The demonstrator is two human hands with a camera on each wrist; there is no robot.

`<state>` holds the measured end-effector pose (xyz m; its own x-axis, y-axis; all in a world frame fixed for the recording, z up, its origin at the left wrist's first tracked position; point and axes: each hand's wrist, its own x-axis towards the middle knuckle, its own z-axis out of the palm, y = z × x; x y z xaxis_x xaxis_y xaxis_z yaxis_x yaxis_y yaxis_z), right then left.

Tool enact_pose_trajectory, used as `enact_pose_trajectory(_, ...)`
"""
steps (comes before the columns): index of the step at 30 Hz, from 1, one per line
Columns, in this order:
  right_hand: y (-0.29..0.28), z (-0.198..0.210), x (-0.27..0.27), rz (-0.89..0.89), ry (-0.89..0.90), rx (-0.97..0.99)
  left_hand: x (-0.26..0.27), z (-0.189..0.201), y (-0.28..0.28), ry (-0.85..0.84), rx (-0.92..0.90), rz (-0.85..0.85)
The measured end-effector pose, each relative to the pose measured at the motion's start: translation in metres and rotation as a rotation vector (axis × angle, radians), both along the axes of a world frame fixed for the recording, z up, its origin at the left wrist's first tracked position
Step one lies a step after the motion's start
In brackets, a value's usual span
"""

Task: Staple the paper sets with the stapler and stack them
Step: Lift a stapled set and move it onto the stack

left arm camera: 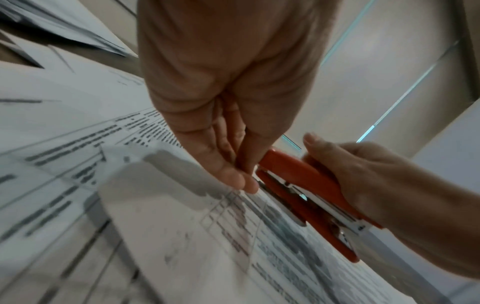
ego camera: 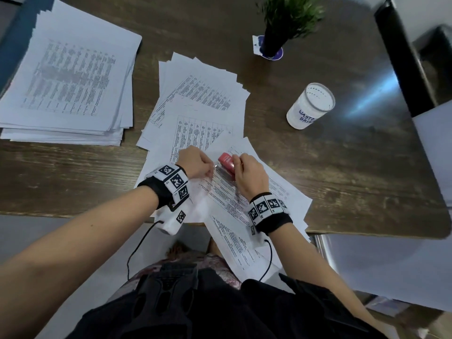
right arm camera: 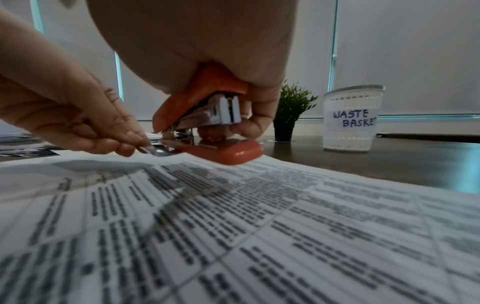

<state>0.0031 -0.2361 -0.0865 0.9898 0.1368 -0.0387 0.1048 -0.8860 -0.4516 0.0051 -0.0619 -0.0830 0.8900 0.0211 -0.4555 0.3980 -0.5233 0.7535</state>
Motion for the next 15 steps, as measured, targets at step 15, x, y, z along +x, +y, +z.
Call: enact_pose_trajectory(15, -0.132, -0.013, 0.034, -0.441, 0.205, -0.099, 0.134, 0.099, -0.117, -0.362, -0.007, -0.313)
